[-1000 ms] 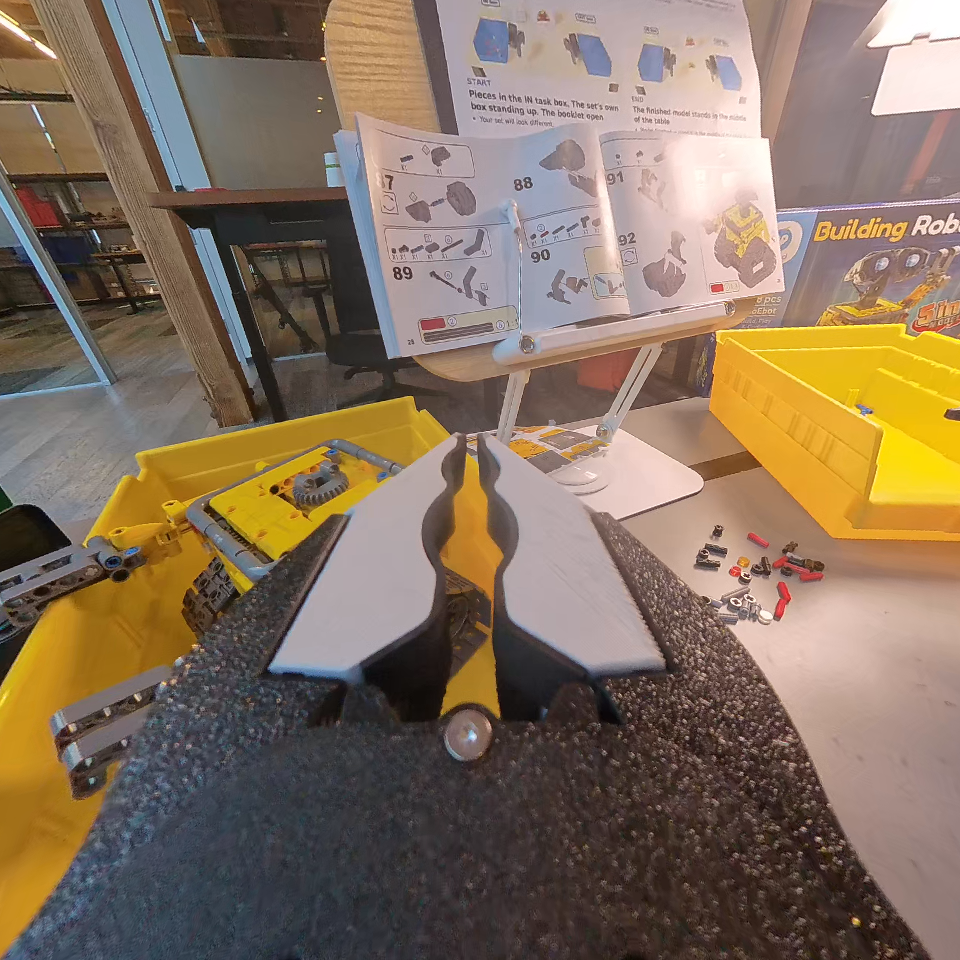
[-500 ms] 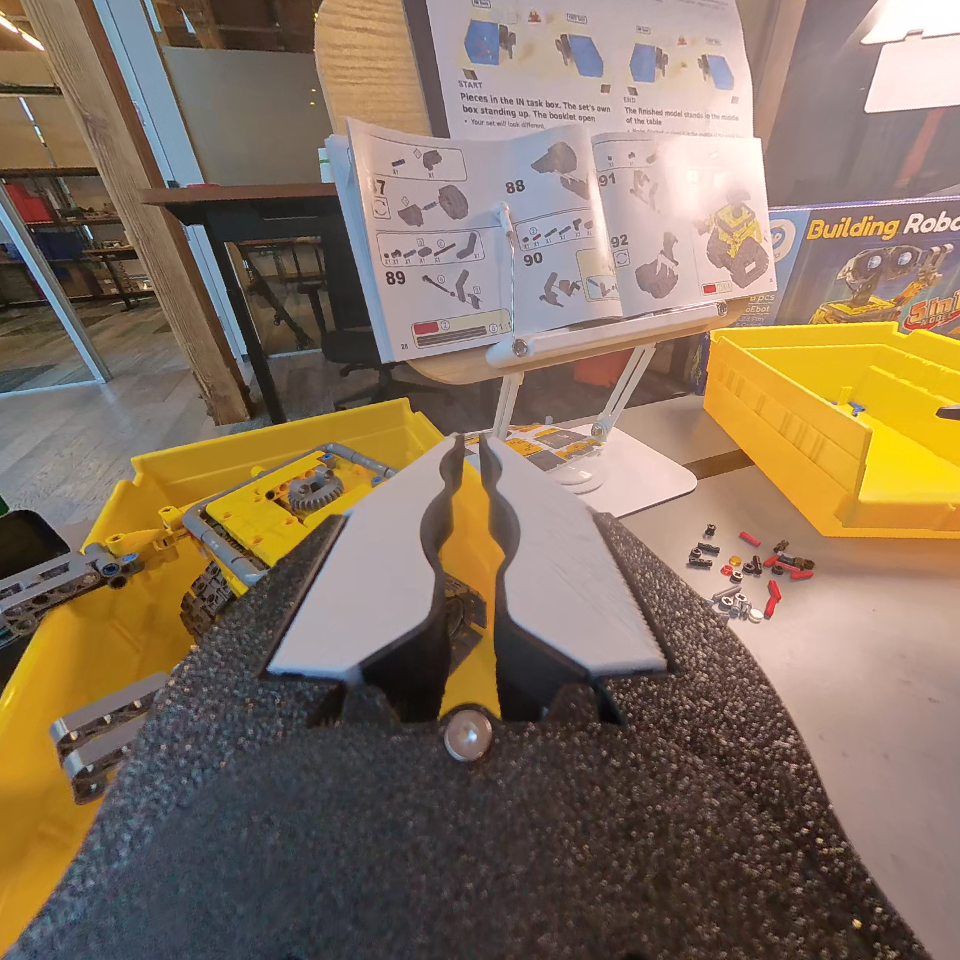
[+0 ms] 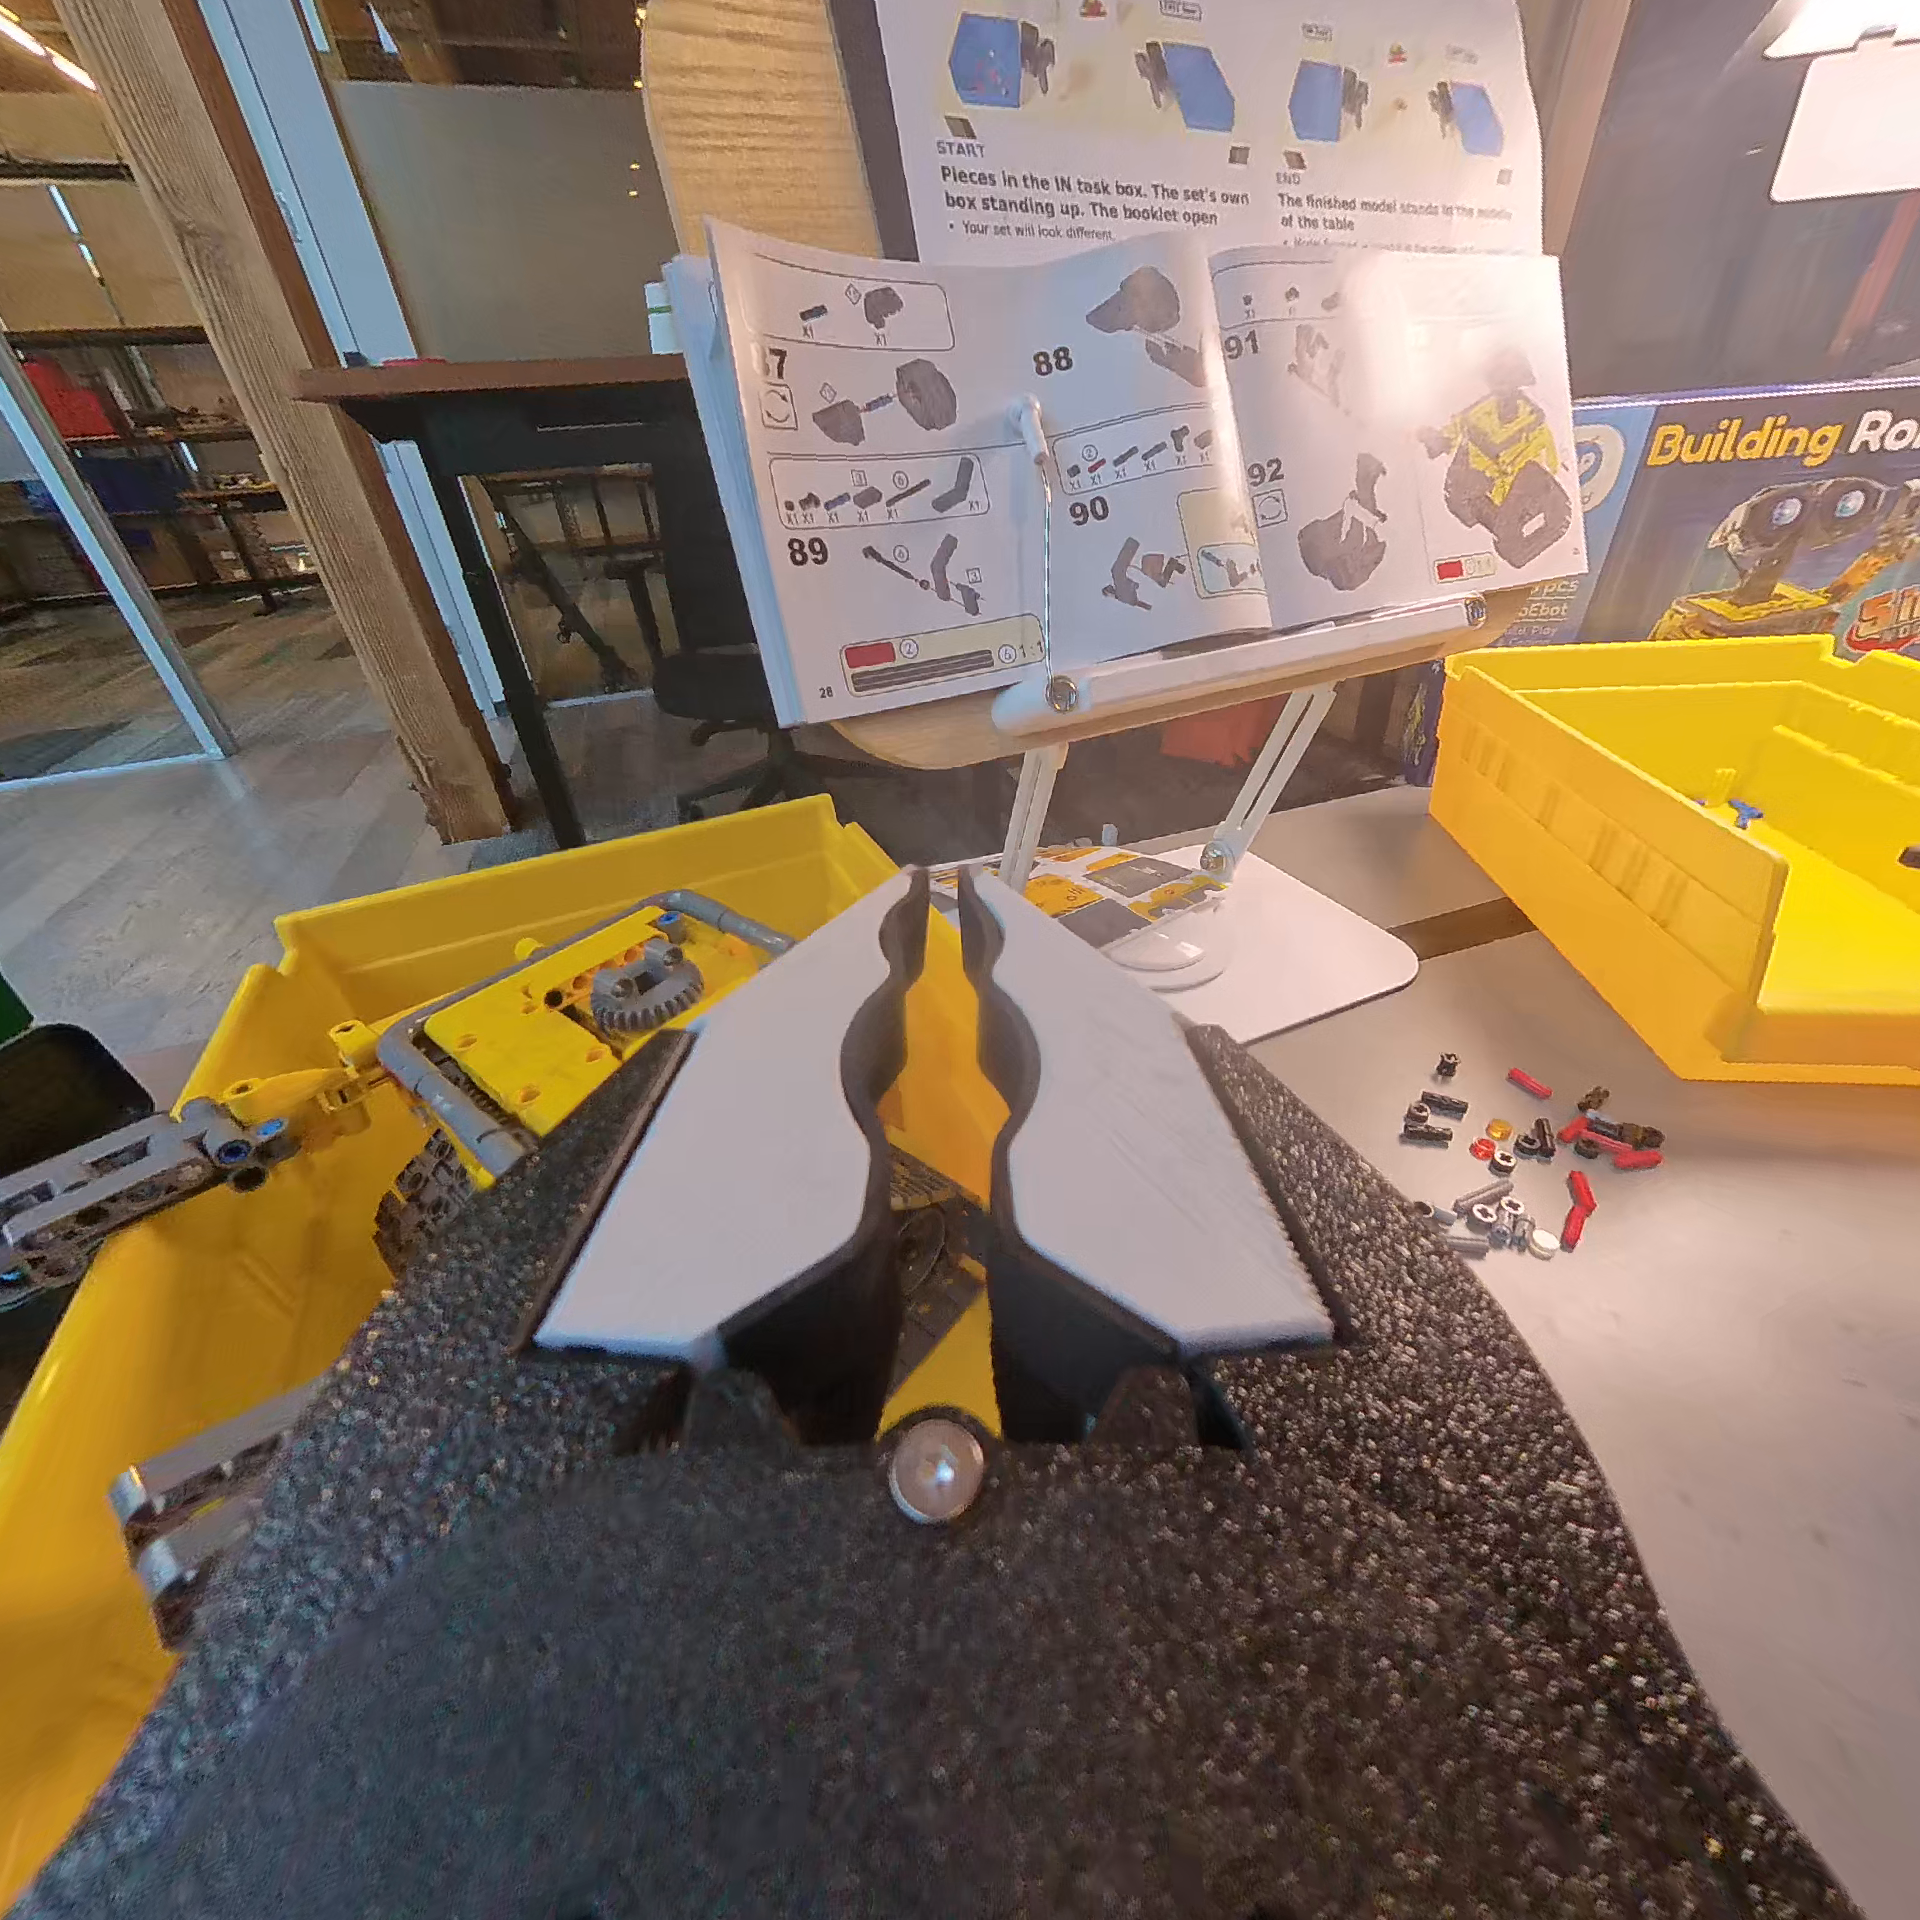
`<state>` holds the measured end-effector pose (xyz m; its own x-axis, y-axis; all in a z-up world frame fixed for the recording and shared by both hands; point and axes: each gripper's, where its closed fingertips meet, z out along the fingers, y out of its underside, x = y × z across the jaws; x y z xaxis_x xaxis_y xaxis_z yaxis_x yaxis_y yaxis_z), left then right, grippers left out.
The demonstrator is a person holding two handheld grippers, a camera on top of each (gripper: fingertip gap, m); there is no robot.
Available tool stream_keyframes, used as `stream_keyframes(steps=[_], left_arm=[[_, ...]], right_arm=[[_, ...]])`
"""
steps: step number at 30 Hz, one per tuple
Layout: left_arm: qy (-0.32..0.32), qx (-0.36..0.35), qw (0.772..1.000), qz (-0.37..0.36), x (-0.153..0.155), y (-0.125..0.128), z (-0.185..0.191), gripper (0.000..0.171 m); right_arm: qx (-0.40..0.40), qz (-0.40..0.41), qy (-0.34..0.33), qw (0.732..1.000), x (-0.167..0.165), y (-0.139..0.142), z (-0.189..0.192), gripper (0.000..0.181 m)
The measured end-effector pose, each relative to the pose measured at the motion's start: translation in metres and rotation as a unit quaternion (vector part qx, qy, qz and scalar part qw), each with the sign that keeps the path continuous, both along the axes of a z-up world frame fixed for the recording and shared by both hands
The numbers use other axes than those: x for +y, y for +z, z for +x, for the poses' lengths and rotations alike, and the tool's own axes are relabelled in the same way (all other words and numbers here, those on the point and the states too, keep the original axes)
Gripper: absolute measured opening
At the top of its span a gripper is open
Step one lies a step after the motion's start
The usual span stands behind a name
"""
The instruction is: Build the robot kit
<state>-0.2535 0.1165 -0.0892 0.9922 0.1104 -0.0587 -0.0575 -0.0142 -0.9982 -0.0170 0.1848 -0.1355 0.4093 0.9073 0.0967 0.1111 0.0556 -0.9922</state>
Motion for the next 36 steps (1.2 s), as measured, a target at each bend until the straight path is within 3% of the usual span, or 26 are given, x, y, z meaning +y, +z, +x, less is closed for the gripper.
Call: stream_keyframes(steps=[6,10,12,19,28,36], left_arm=[[0.007,0.016,0.999,0.034,0.025,0.047,-0.010,0.003],[0.002,0.023,0.998,0.050,0.067,0.087,-0.017,0.003],[0.005,0.021,0.999,0.033,0.095,0.095,-0.024,0.003],[0.041,0.023,0.999,-0.002,0.154,0.087,-0.049,0.002],[0.048,0.073,0.996,0.003,0.159,0.096,-0.036,0.002],[0.048,0.097,0.992,-0.061,0.167,0.081,-0.027,0.005]], right_arm=[[-0.010,-0.006,0.007,1.000,-0.003,-0.008,-0.005,0.047],[-0.014,0.003,0.006,1.000,-0.004,-0.006,-0.003,0.047],[-0.009,0.005,0.003,1.000,-0.002,-0.002,0.000,0.047],[-0.002,-0.002,-0.005,1.000,0.004,0.001,0.007,0.047],[0.024,-0.005,0.005,1.000,-0.003,0.021,0.008,0.047],[0.021,-0.004,0.023,1.000,-0.013,0.023,0.002,0.047]])
